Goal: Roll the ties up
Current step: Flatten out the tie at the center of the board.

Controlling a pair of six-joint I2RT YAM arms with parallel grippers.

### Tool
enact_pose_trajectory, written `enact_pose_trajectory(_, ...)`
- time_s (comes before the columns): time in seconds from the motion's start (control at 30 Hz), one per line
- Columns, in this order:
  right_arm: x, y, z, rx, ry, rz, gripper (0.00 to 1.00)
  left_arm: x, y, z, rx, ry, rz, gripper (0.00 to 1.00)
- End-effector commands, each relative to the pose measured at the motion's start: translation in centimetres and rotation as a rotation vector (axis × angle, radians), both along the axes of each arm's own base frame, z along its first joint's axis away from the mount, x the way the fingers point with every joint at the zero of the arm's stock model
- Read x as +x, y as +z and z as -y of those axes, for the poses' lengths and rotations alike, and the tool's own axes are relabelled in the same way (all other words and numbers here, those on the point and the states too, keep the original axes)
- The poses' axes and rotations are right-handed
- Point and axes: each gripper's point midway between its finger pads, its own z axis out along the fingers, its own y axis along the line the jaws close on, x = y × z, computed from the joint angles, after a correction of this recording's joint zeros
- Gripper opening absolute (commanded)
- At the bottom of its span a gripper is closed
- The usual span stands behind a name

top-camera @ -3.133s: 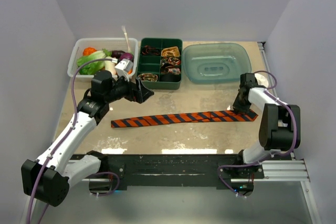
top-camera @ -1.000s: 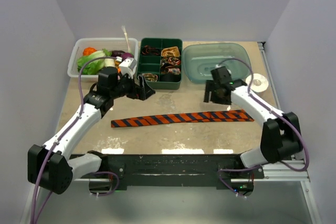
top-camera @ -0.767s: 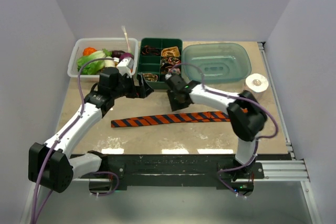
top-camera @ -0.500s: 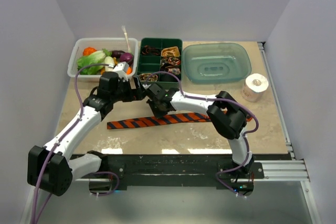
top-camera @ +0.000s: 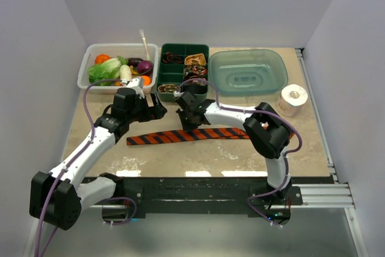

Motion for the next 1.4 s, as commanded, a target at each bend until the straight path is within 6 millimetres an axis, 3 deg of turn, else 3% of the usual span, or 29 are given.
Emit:
enact_pose_trajectory(0.0,-0.6,-5.2,8.9,-0.214,-0.124,-0.112,0.11,0.5,-0.5,-0.3,0.001,0.039,0.004,0.96)
enact_pose_trajectory(0.17,-0.1,-5.6,12.1,-0.266,-0.163,-0.125,0.11,0.3,-2.3,-0.4,-0.004,0.060,-0.033,0.93)
enact_pose_trajectory(0.33,-0.2,-5.2,11.7,-0.238,-0.136,-0.130,0.11,0.5,-3.3,-0.6,-0.016,0.092,-0.034,0.84)
enact_pose_trajectory(0.43,-0.1,-5.0,11.5,-0.234,-0.128,-0.130,0.11,0.4,-4.2,-1.2,-0.002,0.126,-0.053,0.65)
enact_pose_trajectory(0.53,-0.1,-5.3,11.3,-0.231,-0.123,-0.132,0.11,0.1,-5.2,-2.7,0.039,0.202,-0.072,0.39)
enact_pose_trajectory(0.57,-0.1,-5.4,11.3,-0.231,-0.122,-0.137,0.11,0.2,-5.3,-3.3,0.055,0.239,-0.066,0.21)
enact_pose_trajectory(0.67,-0.4,-5.7,10.9,-0.216,-0.111,-0.153,0.11,0.2,-6.6,-4.4,0.087,0.296,-0.084,0.00)
enact_pose_trajectory(0.83,-0.9,-5.9,10.5,-0.209,-0.086,-0.170,0.11,1.0,-8.9,-4.6,0.122,0.320,-0.128,0.00)
enact_pose_trajectory(1.1,-2.1,-6.1,9.6,-0.210,-0.023,-0.193,0.12,3.5,-9.3,-4.8,0.170,0.333,-0.094,0.00)
enact_pose_trajectory(1.3,-3.1,-6.5,9.4,-0.236,0.020,-0.205,0.12,3.2,-12.9,-4.8,0.223,0.313,-0.182,0.00)
enact_pose_trajectory(1.37,-3.3,-6.5,9.7,-0.245,0.027,-0.209,0.12,3.7,-12.6,-4.4,0.197,0.306,-0.152,0.00)
